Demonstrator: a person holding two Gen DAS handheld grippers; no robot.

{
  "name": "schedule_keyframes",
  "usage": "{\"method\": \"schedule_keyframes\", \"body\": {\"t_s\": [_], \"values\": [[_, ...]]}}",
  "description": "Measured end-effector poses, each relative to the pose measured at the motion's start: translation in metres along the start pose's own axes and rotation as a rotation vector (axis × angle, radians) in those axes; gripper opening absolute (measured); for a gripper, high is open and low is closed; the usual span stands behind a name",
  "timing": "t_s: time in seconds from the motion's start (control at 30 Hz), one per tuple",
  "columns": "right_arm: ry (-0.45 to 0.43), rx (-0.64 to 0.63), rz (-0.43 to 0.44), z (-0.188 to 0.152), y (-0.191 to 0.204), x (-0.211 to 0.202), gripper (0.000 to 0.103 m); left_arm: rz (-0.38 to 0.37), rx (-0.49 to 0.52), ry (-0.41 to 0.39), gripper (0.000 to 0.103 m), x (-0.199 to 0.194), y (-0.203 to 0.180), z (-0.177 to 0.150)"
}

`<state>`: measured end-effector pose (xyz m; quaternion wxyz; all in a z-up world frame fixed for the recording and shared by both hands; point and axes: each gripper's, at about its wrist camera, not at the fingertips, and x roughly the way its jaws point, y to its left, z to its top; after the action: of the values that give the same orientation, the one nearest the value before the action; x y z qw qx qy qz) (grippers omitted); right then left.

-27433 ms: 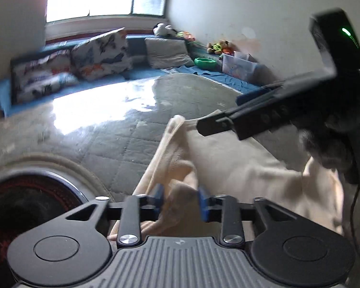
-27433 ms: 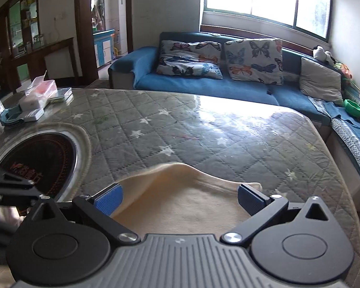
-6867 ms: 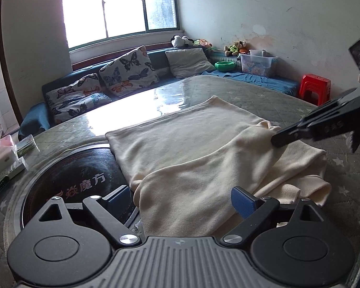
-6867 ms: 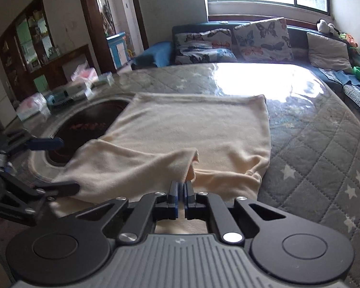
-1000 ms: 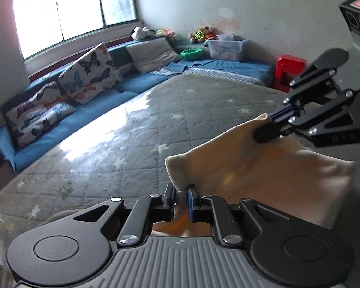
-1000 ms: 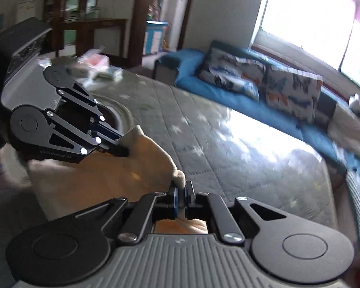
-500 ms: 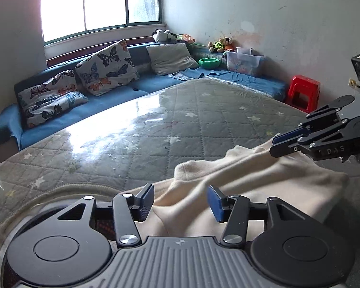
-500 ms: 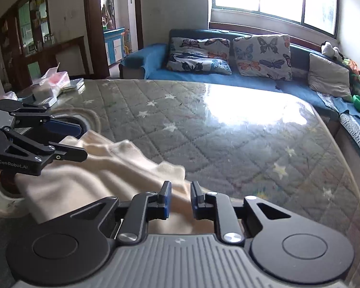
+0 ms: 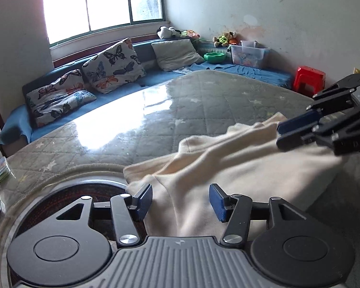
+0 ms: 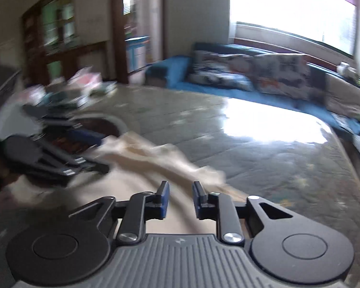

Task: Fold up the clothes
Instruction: 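Fold the lifted end over the sweatshirt body and open the right gripper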

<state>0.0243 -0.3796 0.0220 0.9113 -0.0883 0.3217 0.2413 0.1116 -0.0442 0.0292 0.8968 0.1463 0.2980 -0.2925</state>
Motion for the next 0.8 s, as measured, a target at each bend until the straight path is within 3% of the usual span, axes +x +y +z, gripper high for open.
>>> {"method": "schedule_keyframes", "body": {"t_s": [0.17,0.5,0.8], "values": [[0.064,-0.084,0.047,-0.017,0.028,0.009,0.022,0.006,-0.022,0.012,0.057,-0.004,-0.003,-0.010],[0.079,-0.088,0.081,-0.037,0.039,-0.008,0.022,-0.036,-0.078,0.033,0.057,-0.026,-0.017,-0.026],[0.114,-0.092,0.142,-0.069,0.053,-0.056,0.022,-0.084,-0.061,0.065,0.059,-0.073,-0.062,-0.056]]}}
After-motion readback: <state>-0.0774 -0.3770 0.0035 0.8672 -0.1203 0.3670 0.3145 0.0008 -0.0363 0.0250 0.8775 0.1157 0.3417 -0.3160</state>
